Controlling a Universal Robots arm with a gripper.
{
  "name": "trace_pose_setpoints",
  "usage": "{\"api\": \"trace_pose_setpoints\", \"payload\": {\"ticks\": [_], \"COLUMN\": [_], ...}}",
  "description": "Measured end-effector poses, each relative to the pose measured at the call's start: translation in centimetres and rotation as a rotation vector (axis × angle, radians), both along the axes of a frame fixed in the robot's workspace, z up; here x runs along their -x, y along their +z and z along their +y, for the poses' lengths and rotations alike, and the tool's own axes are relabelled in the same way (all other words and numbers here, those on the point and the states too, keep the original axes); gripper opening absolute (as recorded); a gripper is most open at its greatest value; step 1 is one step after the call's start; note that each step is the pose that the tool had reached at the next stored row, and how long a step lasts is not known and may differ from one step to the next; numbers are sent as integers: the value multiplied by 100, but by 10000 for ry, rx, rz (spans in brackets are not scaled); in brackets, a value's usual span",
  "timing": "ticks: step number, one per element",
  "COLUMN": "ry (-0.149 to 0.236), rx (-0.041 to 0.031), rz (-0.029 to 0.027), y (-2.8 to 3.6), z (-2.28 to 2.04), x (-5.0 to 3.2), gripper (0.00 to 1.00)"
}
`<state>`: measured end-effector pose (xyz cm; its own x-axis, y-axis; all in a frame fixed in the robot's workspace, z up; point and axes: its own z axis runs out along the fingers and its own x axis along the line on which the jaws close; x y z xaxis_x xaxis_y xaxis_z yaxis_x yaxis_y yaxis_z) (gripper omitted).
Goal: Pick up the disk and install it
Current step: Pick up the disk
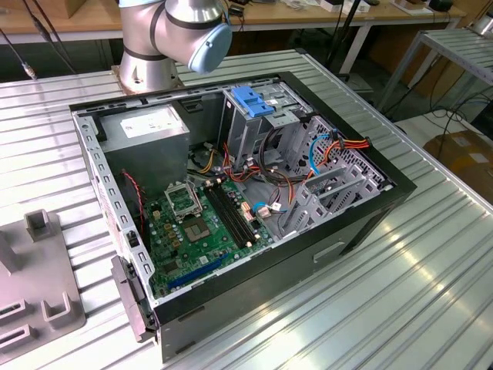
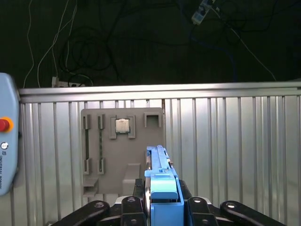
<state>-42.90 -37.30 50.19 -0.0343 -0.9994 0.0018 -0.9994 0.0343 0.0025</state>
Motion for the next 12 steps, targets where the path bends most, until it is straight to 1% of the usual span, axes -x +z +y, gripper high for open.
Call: {"api": "trace_pose_setpoints", "payload": {"ticks": [1,3,12], "ry": [0,0,0], "rx": [0,0,0], "rz": [0,1,0], "y": [0,0,0], "z": [0,0,0], "x": [-8,-49,-143], "gripper": [37,37,37]}}
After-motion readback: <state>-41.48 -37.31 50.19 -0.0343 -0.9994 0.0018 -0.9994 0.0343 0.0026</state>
